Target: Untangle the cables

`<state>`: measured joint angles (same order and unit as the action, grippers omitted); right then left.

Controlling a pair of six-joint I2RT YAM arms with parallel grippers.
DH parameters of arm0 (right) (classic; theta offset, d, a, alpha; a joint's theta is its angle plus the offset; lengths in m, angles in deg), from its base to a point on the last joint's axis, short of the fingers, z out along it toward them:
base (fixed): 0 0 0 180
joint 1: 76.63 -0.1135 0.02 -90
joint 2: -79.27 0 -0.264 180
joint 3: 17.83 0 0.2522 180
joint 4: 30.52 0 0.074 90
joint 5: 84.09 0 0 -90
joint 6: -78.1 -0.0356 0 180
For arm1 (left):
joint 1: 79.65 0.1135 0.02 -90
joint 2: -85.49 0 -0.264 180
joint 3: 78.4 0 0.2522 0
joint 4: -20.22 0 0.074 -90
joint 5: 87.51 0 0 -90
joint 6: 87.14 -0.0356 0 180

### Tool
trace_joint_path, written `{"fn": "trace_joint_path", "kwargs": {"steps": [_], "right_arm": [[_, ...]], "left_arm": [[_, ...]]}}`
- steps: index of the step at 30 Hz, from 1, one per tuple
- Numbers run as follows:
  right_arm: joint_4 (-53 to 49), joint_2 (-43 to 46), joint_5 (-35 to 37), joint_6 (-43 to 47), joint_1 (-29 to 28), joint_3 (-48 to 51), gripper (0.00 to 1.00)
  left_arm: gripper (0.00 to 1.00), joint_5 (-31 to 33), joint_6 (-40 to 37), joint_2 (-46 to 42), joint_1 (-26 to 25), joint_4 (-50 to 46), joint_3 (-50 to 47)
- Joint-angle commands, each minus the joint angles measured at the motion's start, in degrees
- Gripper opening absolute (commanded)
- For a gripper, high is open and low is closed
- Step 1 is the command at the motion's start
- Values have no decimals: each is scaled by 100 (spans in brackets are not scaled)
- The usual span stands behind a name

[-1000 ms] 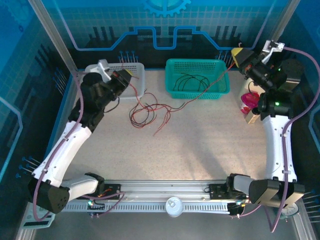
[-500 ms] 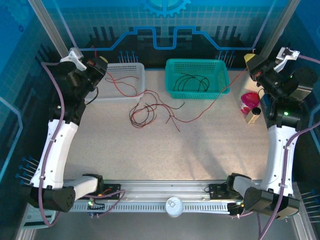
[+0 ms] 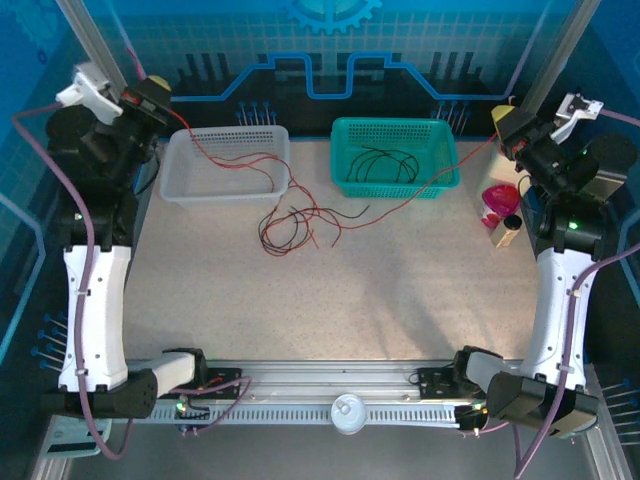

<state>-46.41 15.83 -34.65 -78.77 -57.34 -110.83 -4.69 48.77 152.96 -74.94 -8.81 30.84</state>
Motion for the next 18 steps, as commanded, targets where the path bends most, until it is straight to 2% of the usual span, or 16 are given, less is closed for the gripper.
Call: {"fn": "trace_joint_path", "kwargs": {"steps": [1, 8, 18], "right_arm": [[-42, 51, 53, 35, 156, -139, 0], [-175, 60, 189, 87, 503, -168, 0], [5, 150, -66, -24, 283, -201, 0]], "left_arm": [[0, 51, -170, 76, 185, -72, 377], [0, 21, -110, 140, 311, -41, 528], [0, -69, -212, 411, 311, 128, 542]]}}
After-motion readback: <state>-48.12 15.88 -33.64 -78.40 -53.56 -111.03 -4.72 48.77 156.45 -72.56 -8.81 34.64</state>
